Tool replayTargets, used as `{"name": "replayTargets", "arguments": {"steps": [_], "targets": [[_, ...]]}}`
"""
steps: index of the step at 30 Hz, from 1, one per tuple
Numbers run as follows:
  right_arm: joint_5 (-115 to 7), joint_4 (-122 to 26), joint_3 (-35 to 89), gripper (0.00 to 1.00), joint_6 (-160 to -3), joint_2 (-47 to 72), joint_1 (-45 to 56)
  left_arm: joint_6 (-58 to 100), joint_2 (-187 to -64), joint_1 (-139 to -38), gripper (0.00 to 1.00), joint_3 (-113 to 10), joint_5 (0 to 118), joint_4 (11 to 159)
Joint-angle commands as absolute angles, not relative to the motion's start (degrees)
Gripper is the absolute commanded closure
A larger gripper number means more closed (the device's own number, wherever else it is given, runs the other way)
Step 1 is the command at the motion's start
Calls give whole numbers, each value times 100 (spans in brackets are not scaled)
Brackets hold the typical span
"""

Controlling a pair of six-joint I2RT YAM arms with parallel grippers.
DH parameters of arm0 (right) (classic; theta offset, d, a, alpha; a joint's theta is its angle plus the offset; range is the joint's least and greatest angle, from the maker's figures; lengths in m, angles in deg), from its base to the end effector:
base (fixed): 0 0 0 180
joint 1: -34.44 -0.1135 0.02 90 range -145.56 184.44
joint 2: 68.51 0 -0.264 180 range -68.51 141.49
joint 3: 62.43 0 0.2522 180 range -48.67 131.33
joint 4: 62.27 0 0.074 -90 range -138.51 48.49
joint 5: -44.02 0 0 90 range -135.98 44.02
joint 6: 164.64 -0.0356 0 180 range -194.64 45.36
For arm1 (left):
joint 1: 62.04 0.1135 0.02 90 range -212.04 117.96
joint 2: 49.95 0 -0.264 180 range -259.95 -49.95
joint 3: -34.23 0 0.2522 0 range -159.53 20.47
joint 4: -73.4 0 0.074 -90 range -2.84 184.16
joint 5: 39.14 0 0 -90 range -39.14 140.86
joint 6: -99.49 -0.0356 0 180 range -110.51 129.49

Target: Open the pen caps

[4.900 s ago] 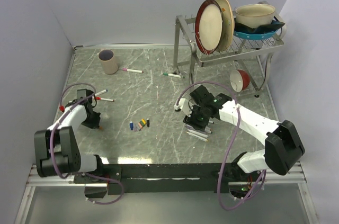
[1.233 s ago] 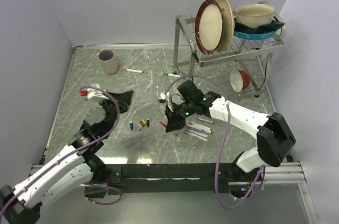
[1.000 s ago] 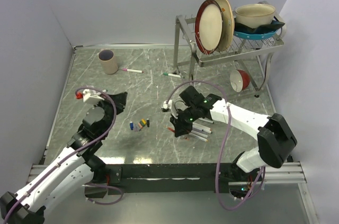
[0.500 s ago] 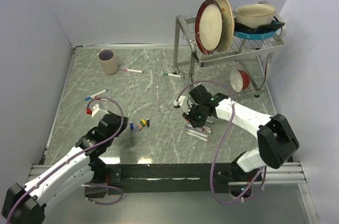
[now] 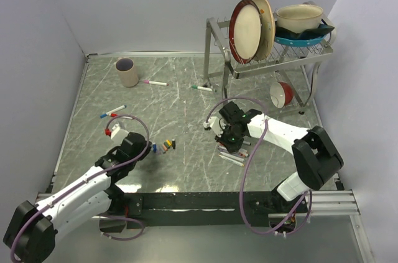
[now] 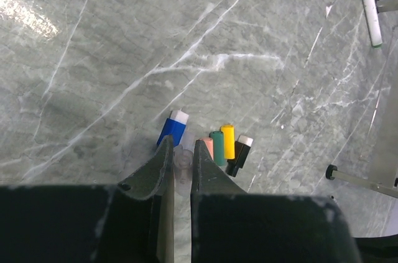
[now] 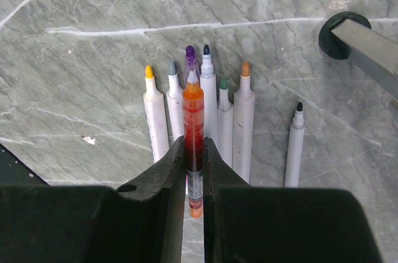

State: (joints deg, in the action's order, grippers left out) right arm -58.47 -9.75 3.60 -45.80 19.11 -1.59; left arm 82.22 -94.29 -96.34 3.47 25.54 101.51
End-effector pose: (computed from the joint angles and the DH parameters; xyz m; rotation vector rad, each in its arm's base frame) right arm 0.2165 0.1670 0.1799 -1.5708 2.3904 0.3374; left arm 0.1371 -0.0751 0.1682 -0.9563 2.0537 -0.5117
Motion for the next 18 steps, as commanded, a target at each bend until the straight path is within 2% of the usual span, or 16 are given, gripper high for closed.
{"name": "replayTargets", "arguments": {"steps": [1,18], "targets": [[-5767,-879,433,84,-4546,1973,-177,8394,-9539,-9596,86,429,2520,9955],[-5653,-896,424,66,-4572,1982,-230,8490,-10092,-9526,74,386,2625,9859]]}}
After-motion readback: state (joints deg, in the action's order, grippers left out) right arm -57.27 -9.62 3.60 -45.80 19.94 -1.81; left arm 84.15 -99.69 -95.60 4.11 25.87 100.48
